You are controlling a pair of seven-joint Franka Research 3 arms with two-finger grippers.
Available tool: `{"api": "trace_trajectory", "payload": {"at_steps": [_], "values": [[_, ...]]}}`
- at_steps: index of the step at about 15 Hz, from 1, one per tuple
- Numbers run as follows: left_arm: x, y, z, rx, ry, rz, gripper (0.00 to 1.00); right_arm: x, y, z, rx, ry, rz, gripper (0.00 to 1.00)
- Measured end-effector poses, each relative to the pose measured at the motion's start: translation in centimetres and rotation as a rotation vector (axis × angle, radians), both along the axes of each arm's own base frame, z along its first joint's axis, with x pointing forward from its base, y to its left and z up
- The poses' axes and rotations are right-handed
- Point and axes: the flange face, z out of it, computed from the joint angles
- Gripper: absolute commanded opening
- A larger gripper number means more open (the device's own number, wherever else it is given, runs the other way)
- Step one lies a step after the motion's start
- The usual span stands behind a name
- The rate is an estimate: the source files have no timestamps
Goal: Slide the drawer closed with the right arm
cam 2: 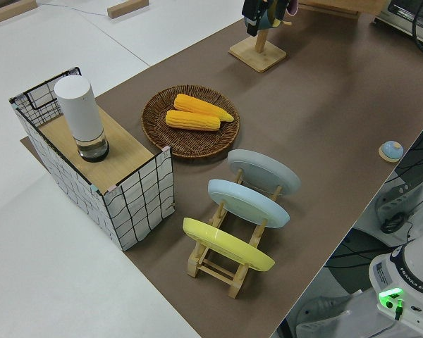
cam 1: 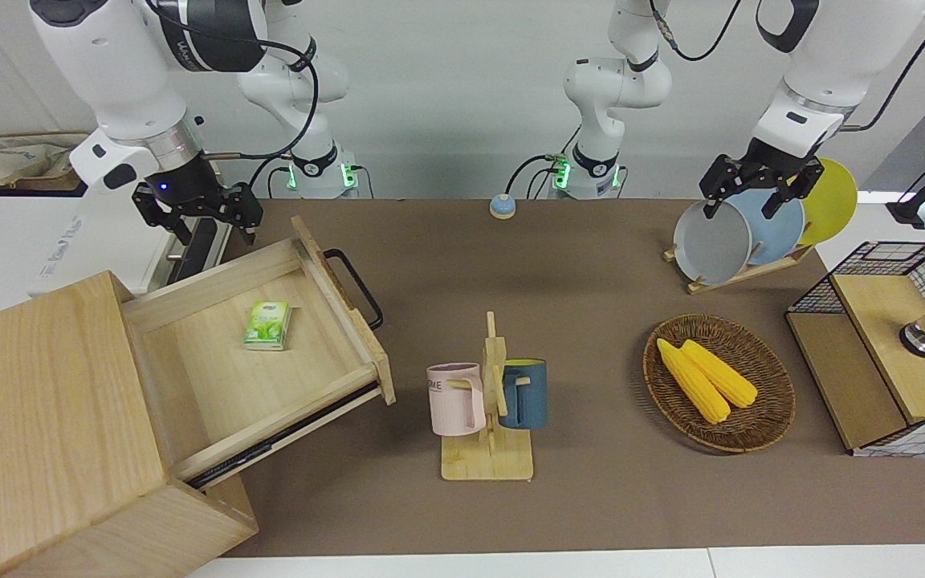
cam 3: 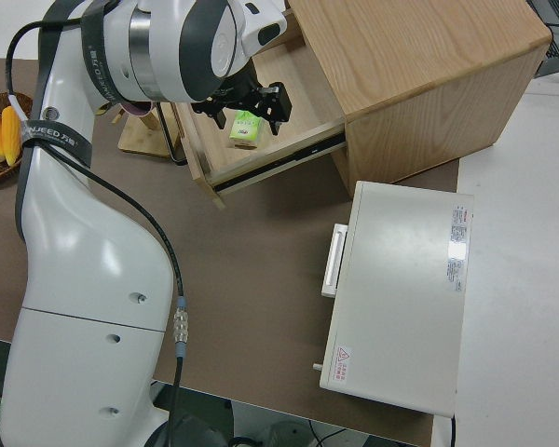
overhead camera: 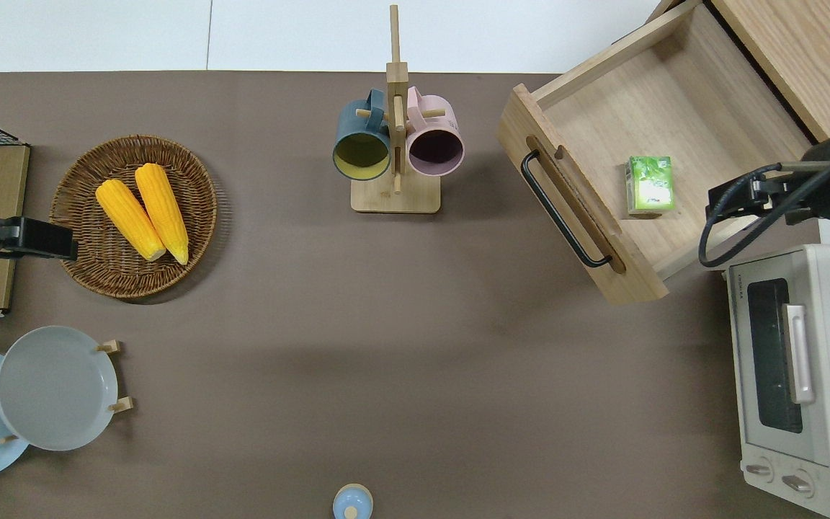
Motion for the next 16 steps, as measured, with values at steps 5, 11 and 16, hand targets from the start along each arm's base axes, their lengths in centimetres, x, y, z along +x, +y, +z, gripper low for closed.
{"api": "trace_trajectory", "payload": {"at_steps": [5, 11, 16], "values": [[0.0, 0.0, 0.0, 0.0, 0.0, 0.0, 1.0, -0.1, 0.05, 0.21, 0.0, -0.003, 0.001, 0.985], [0.0, 0.0, 0.0, 0.0, 0.0, 0.0, 1.0, -0.16, 0.31, 0.32, 0.001, -0.005, 0.006, 0.985], [0.0, 0.0, 0.0, 0.0, 0.0, 0.0, 1.0, -0.18, 0.17, 0.37, 0.0, -0.006, 0.004, 0.958]]}}
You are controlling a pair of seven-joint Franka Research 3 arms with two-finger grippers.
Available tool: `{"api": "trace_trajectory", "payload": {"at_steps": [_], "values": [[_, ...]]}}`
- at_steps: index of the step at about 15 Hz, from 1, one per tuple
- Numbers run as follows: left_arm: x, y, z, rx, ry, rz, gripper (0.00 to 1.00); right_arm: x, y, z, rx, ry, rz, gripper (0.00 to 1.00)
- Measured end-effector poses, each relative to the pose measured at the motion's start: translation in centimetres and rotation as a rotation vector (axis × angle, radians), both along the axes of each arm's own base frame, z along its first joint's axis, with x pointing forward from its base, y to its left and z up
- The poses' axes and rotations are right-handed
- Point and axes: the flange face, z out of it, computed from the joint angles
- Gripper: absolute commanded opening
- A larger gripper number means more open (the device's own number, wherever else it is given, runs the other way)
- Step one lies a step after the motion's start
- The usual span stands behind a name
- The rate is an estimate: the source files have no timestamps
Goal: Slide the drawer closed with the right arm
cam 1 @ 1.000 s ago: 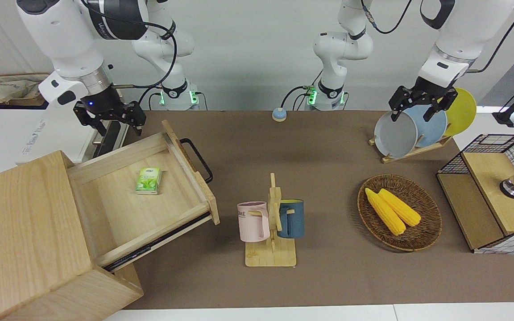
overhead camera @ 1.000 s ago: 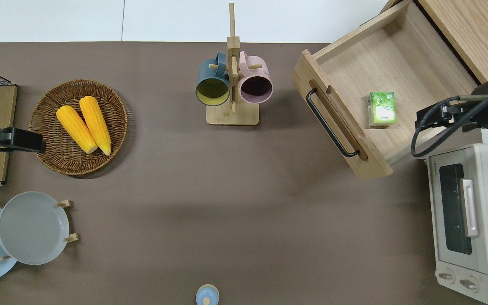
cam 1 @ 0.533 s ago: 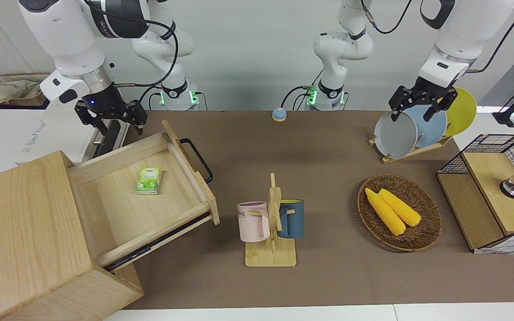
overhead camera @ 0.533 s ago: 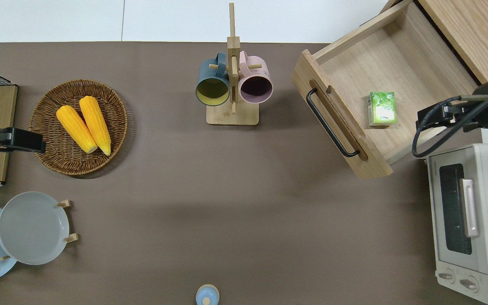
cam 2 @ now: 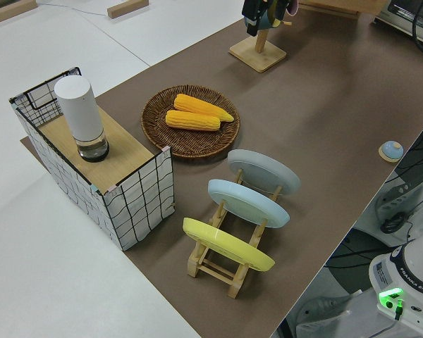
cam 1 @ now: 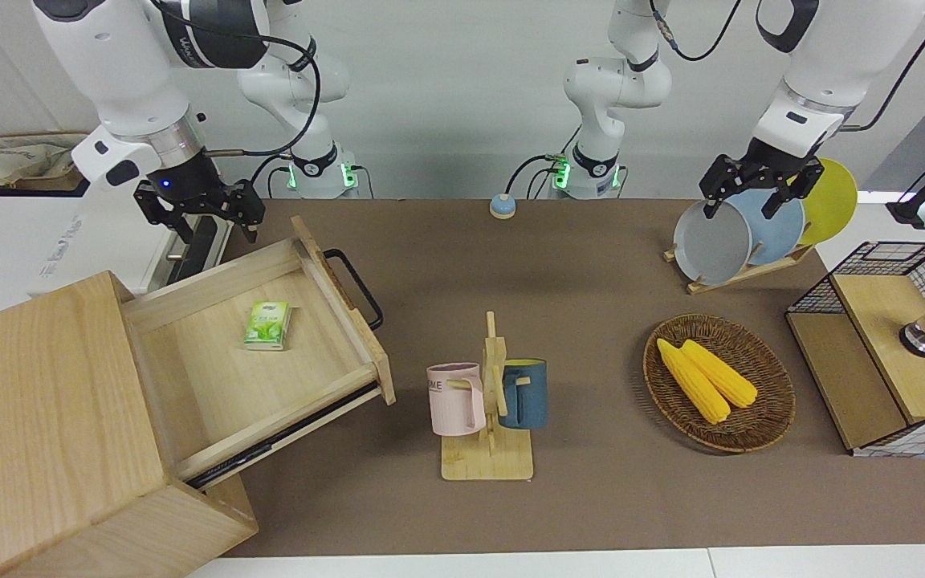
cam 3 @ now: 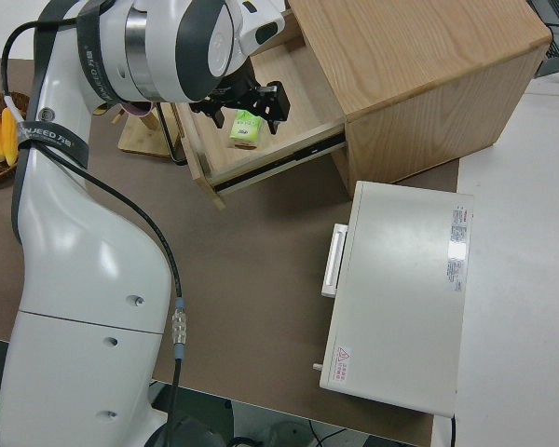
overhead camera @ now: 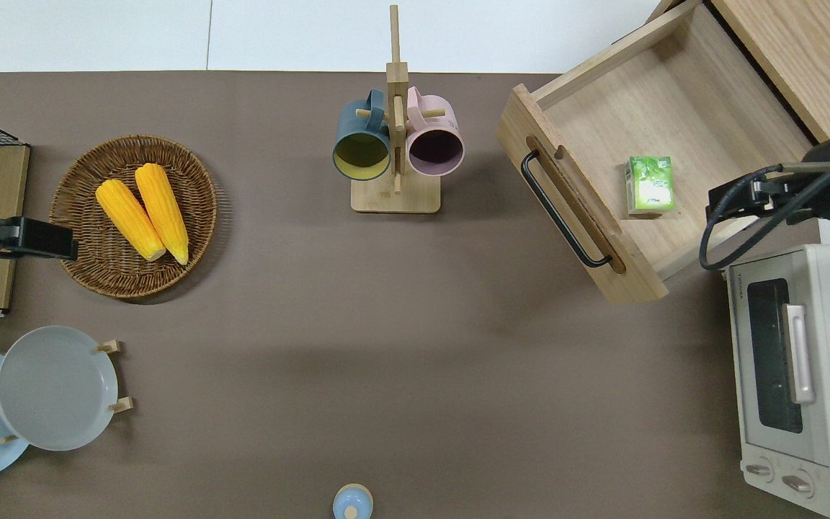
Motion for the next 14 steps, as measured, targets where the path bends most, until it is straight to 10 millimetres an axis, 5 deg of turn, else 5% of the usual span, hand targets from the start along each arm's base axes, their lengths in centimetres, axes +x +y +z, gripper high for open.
{"api": "trace_trajectory", "payload": {"at_steps": [1, 3, 5, 14], "values": [[0.0, 0.0, 0.0, 0.0, 0.0, 0.0, 1.0, 0.0, 0.0, 0.0, 0.0, 0.0, 0.0, 0.826], [0.0, 0.0, 0.0, 0.0, 0.0, 0.0, 1.0, -0.03, -0.03, -0.01, -0.001, 0.002, 0.0, 0.343], [0.0, 0.0, 0.0, 0.0, 0.0, 0.0, 1.0, -0.1, -0.07, -0.07, -0.001, 0.009, 0.006, 0.022], [0.0, 0.0, 0.0, 0.0, 0.0, 0.0, 1.0, -0.36, 0.44, 0.1, 0.0, 0.017, 0.031, 0.0]]}}
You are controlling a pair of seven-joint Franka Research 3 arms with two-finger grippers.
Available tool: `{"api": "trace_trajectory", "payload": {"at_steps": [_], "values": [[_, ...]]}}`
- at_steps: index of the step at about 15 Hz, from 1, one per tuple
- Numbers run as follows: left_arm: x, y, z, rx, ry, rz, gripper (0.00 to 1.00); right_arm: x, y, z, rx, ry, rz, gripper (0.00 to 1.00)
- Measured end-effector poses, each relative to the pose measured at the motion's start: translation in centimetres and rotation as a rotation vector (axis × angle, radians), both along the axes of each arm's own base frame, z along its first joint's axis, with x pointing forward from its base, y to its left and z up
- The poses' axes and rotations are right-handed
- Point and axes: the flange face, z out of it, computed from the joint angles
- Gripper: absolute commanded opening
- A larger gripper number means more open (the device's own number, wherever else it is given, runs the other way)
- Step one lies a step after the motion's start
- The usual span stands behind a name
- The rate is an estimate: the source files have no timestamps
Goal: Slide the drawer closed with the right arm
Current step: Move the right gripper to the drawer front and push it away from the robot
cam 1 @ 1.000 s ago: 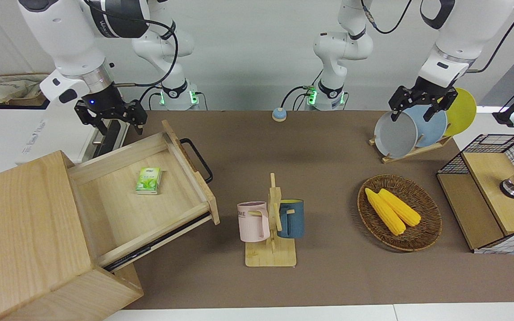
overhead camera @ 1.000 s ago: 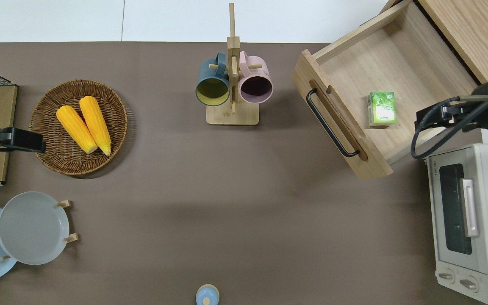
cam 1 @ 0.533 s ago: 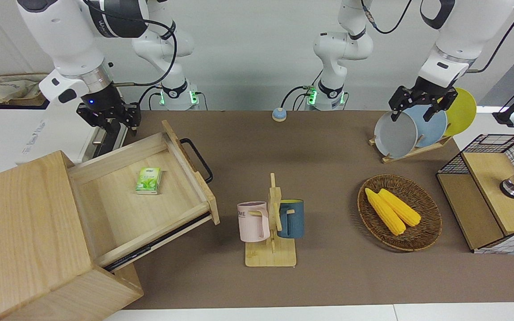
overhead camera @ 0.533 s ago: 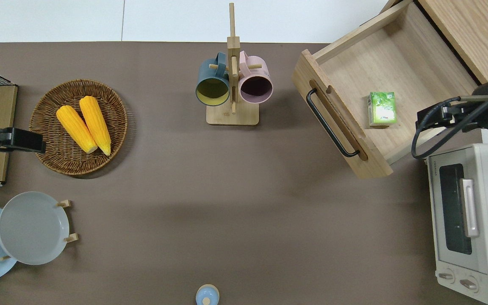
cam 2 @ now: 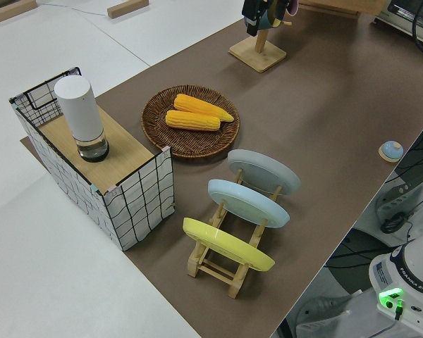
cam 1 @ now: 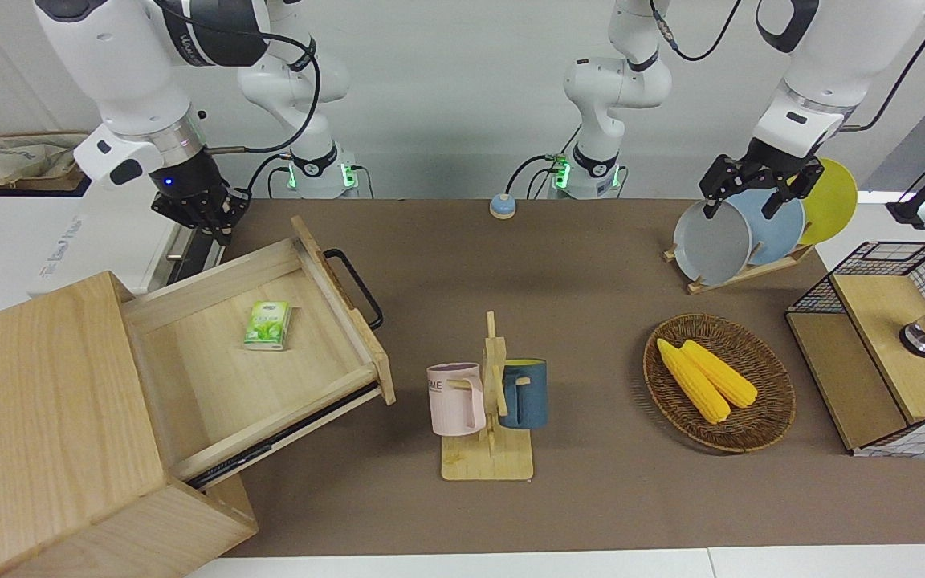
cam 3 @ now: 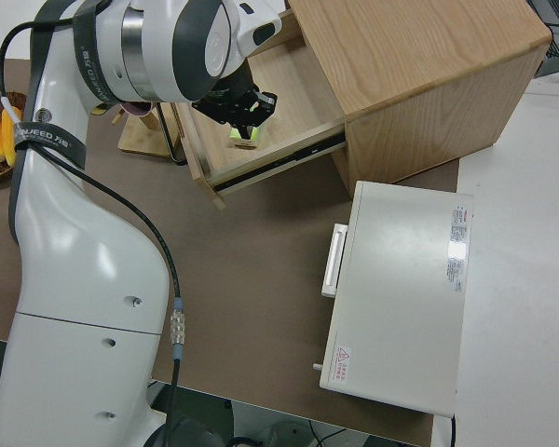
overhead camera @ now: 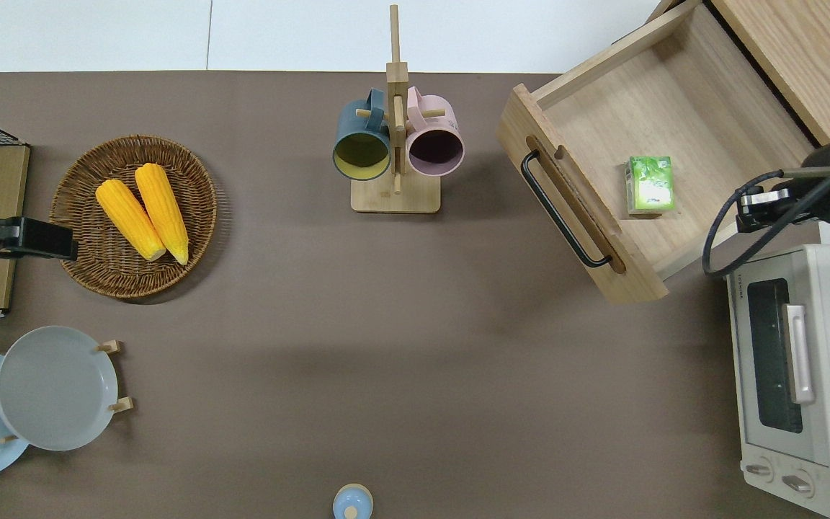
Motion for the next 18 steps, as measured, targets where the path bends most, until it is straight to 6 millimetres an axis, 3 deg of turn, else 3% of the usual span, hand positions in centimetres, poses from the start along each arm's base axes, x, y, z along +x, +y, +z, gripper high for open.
{"api": "trace_trajectory", "payload": {"at_steps": [4, 8, 11, 18], "values": [[0.0, 0.0, 0.0, 0.0, 0.0, 0.0, 1.0, -0.7, 2.5, 1.6, 0.003, -0.018, 0.012, 0.0], [0.0, 0.0, 0.0, 0.0, 0.0, 0.0, 1.0, -1.5, 7.7, 2.4, 0.004, -0.032, -0.09, 0.0], [0.0, 0.0, 0.0, 0.0, 0.0, 0.0, 1.0, -2.7, 13.7, 2.8, 0.009, -0.046, -0.186, 0.0], [0.0, 0.0, 0.0, 0.0, 0.0, 0.0, 1.0, -4.1, 21.4, 2.7, 0.043, -0.091, -0.405, 0.0]]}}
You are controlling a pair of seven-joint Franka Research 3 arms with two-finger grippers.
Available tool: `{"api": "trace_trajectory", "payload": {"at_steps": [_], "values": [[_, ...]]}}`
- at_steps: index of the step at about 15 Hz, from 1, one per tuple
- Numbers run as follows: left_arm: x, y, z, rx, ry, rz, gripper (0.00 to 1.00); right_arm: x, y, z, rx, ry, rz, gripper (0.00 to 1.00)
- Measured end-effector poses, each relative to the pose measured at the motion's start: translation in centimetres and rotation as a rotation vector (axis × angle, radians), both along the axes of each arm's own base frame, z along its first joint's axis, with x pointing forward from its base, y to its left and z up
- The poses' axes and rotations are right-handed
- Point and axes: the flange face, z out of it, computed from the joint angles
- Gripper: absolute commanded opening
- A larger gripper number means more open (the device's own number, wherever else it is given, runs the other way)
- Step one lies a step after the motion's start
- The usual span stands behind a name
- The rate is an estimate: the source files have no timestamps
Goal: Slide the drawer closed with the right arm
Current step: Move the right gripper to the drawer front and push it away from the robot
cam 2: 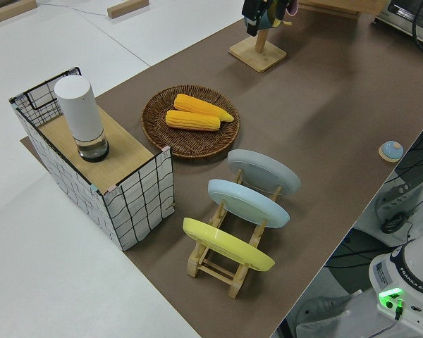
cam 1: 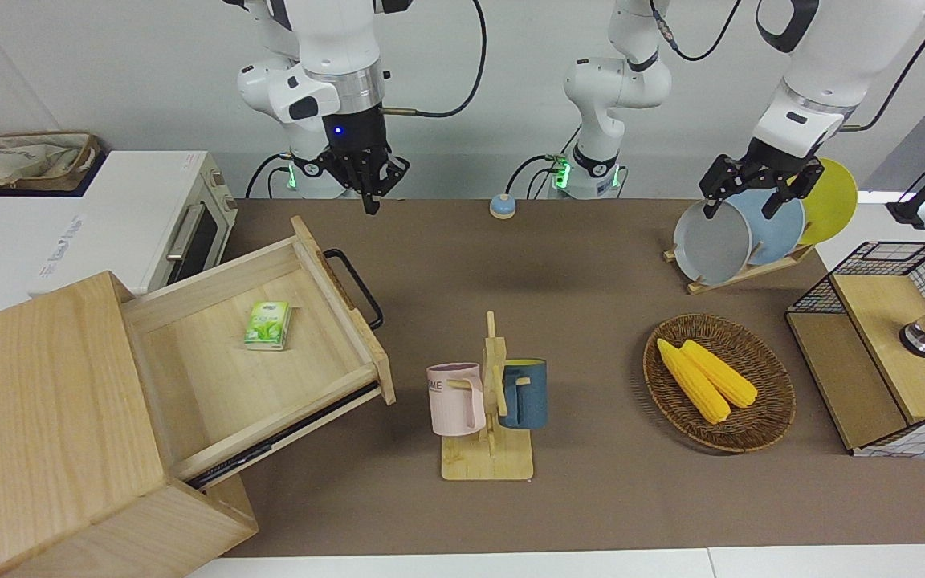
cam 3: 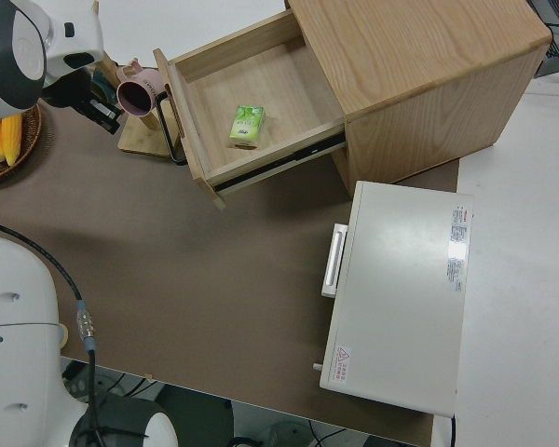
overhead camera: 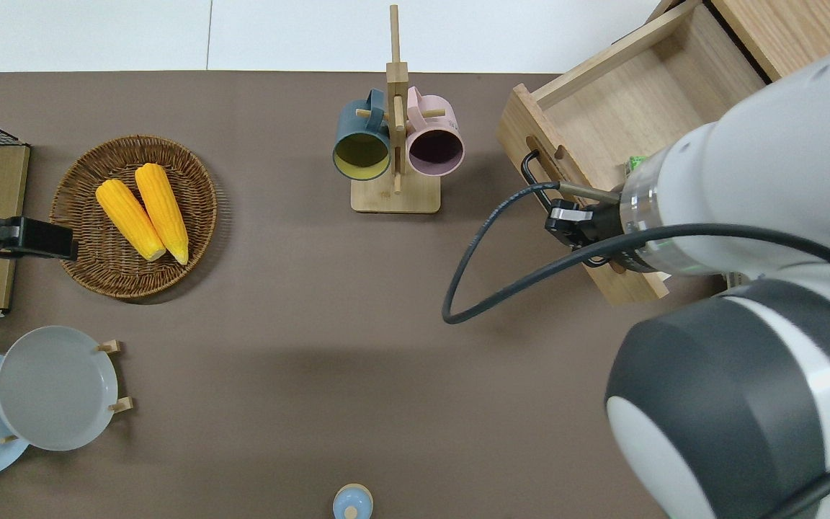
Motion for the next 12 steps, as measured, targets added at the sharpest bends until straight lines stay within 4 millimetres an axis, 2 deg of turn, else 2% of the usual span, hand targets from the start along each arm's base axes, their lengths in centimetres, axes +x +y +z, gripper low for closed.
{"api": "trace_trajectory", "payload": {"at_steps": [3, 6, 9, 12], "values": [[0.0, 0.0, 0.0, 0.0, 0.0, 0.0, 1.0, 1.5, 2.0, -2.9, 0.01, 0.004, -0.128, 0.0], [0.0, 0.0, 0.0, 0.0, 0.0, 0.0, 1.0, 3.2, 2.9, -6.7, -0.002, 0.042, -0.251, 0.0], [0.0, 0.0, 0.0, 0.0, 0.0, 0.0, 1.0, 4.4, 3.2, -10.1, -0.008, 0.081, -0.347, 0.0], [0.0, 0.0, 0.0, 0.0, 0.0, 0.0, 1.0, 5.3, 2.3, -12.6, -0.017, 0.102, -0.419, 0.0]]}}
